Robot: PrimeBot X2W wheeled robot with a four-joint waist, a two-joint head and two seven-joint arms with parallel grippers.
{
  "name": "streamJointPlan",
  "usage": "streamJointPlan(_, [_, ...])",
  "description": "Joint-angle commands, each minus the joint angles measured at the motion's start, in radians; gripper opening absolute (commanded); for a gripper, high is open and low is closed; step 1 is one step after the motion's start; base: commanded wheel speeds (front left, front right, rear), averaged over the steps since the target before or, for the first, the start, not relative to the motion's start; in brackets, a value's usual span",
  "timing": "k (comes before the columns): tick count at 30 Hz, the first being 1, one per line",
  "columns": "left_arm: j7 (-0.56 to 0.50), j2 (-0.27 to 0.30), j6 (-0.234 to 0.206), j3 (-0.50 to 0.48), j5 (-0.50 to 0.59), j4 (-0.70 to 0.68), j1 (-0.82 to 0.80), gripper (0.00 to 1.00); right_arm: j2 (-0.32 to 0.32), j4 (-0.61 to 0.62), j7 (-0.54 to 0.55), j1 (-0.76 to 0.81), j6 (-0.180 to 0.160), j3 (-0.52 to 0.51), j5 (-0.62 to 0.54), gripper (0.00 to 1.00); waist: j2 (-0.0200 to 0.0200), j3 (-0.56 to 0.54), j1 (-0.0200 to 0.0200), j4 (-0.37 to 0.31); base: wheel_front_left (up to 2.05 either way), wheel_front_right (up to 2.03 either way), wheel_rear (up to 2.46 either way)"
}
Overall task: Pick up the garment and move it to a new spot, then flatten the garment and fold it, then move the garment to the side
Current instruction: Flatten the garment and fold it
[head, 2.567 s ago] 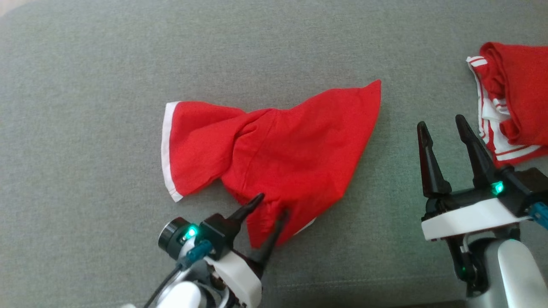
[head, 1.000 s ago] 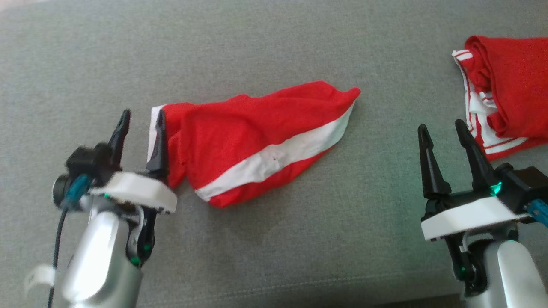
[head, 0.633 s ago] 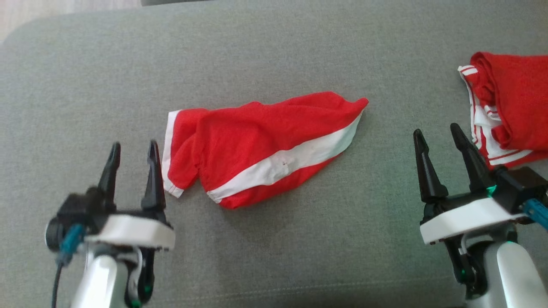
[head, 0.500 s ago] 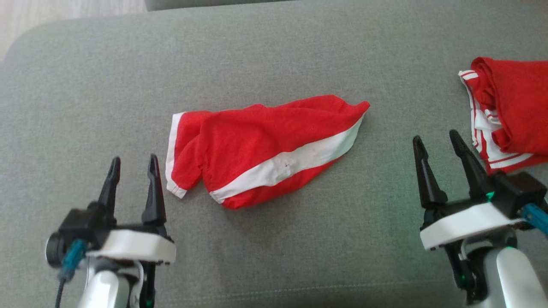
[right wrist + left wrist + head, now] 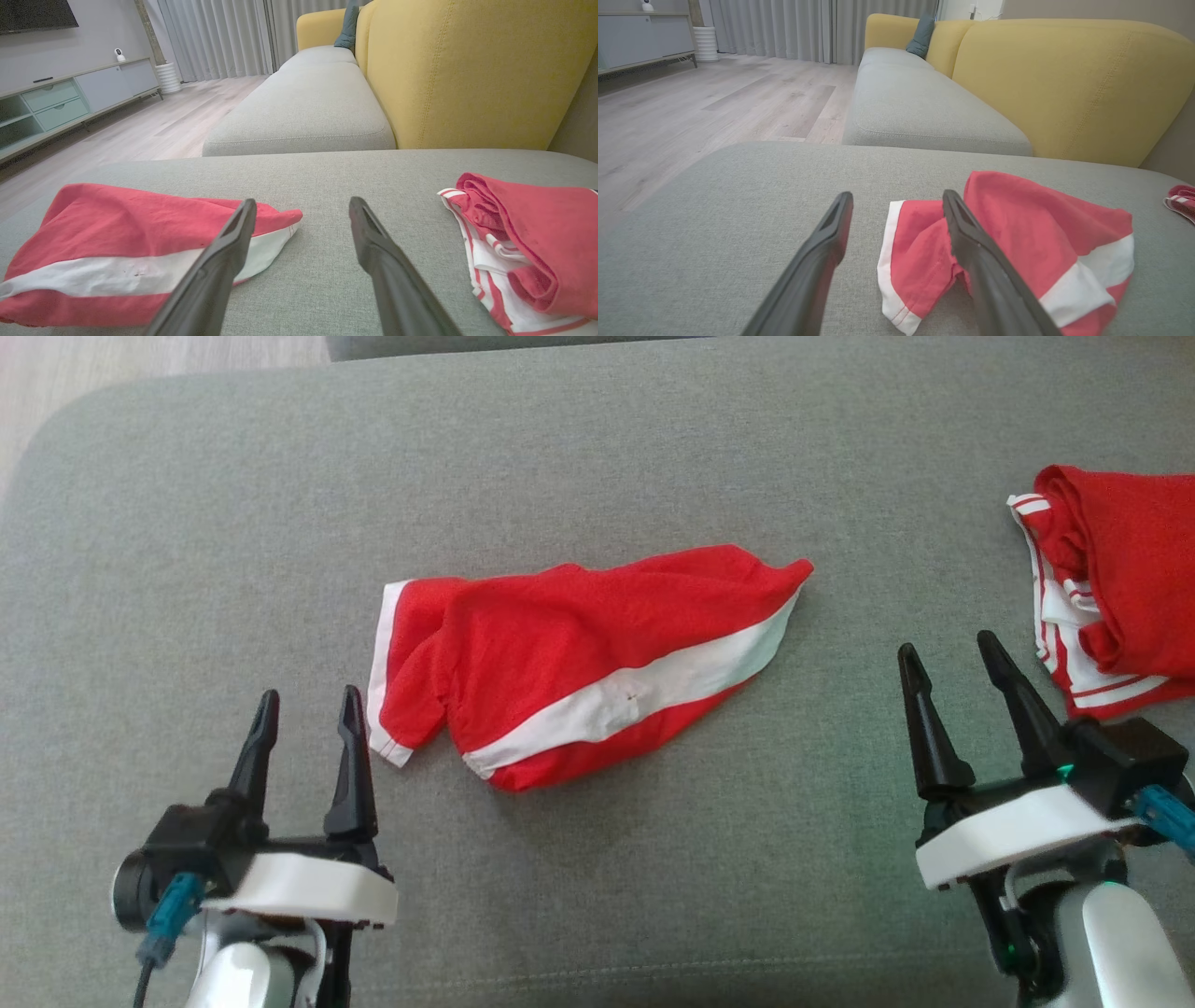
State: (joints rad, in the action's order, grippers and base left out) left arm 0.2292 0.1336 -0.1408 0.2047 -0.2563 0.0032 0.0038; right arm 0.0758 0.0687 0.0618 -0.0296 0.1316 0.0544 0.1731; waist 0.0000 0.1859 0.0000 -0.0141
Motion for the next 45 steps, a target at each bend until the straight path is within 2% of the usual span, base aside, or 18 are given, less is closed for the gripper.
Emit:
streamJointPlan(1, [0.002,0.015,-0.003,-0.029,0.011,-0.035,-0.024,1.00,0.011,0.040,0.001,-0.019,-0.001,0.020,-0.003,1.00,0.0000,0.001,0.0000,-0.001,0.00,0.00,0.00])
streamJointPlan(6, [-0.035,0.015,0.029,0.008,-0.003,-0.039,-0.029,1.00,0.009,0.038,-0.001,-0.018,-0.001,0.021,-0.002,1.00,0.0000,0.004,0.0000,-0.002,0.00,0.00,0.00])
streamJointPlan(13, [-0.212,-0.009,0.103,0.098,-0.080,-0.027,-0.034,1.00,0.005,0.036,0.000,-0.025,-0.001,0.024,-0.001,1.00,0.0000,0.021,0.0000,-0.006,0.00,0.00,0.00])
streamJointPlan(19, [-0.290,-0.016,0.110,0.106,-0.129,-0.005,-0.043,1.00,0.001,0.032,-0.004,-0.028,-0.001,0.024,0.000,1.00,0.0000,0.031,0.0000,-0.020,0.00,0.00,0.00])
streamJointPlan(27, [-0.312,-0.009,0.107,0.098,-0.148,0.007,-0.046,1.00,-0.004,0.028,-0.009,-0.028,-0.001,0.019,0.001,1.00,0.0000,0.041,0.0000,-0.028,0.00,0.00,0.00])
streamJointPlan(28, [-0.319,-0.009,0.109,0.099,-0.155,0.008,-0.046,0.49,-0.005,0.027,-0.010,-0.029,-0.001,0.018,0.001,1.00,0.0000,0.043,0.0000,-0.028,0.00,0.00,0.00])
streamJointPlan(30, [-0.327,-0.011,0.114,0.101,-0.167,0.008,-0.048,0.00,-0.006,0.027,-0.010,-0.031,-0.001,0.016,0.001,1.00,0.0000,0.045,0.0000,-0.028,0.00,0.00,0.00])
streamJointPlan(39, [-0.323,0.000,0.103,0.101,-0.157,-0.003,-0.056,0.00,-0.007,0.005,-0.006,-0.037,-0.001,0.007,-0.001,1.00,0.0000,0.049,0.0000,-0.027,0.00,0.00,0.00])
streamJointPlan(43, [-0.317,0.007,0.095,0.101,-0.147,-0.013,-0.064,0.00,0.019,-0.047,0.008,-0.055,-0.001,0.000,0.005,1.00,0.0000,0.056,0.0000,-0.017,0.00,0.00,0.00])
streamJointPlan(45, [-0.312,0.012,0.100,0.100,-0.147,-0.013,-0.079,0.00,0.048,-0.111,0.017,-0.093,-0.001,0.005,0.016,1.00,0.0000,0.071,0.0000,-0.003,0.00,0.00,0.00])
